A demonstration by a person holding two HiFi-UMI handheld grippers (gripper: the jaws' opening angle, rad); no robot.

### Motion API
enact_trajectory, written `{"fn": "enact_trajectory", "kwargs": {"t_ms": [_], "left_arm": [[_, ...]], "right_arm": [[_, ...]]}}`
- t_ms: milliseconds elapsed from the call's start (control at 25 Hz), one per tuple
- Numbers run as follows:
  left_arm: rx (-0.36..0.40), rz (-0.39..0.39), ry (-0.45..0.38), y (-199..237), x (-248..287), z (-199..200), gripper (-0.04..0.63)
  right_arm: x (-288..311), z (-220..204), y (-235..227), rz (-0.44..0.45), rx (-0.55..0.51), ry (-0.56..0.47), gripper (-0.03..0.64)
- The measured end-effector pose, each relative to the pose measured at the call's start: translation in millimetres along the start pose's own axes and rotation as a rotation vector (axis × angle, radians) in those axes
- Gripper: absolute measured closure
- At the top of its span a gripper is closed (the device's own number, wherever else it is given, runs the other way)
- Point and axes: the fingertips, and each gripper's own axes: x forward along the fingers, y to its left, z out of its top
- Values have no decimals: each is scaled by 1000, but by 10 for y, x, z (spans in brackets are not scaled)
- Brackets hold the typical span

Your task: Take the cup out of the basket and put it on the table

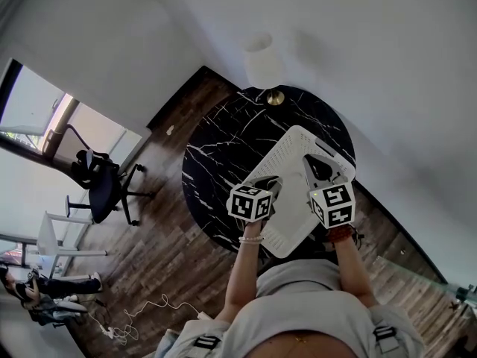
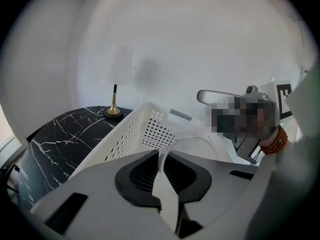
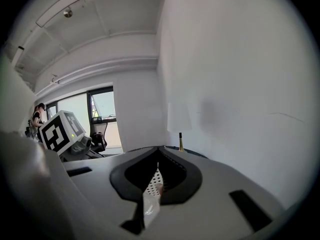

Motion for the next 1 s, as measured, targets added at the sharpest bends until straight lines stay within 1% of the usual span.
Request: {"fn": "enact_trajectory", "kwargs": {"t_ms": [160, 480, 1000], "left_arm": [[-21, -12, -38, -58, -95, 56, 557], [-17, 3, -99, -118, -284, 174, 557], [-63, -5, -213, -230, -595, 289, 557]], "right_arm": [[5, -3, 59, 17, -8, 7, 607], [57, -27, 157, 51, -23, 16, 607], [83, 42, 332, 93, -53, 5, 607]]}}
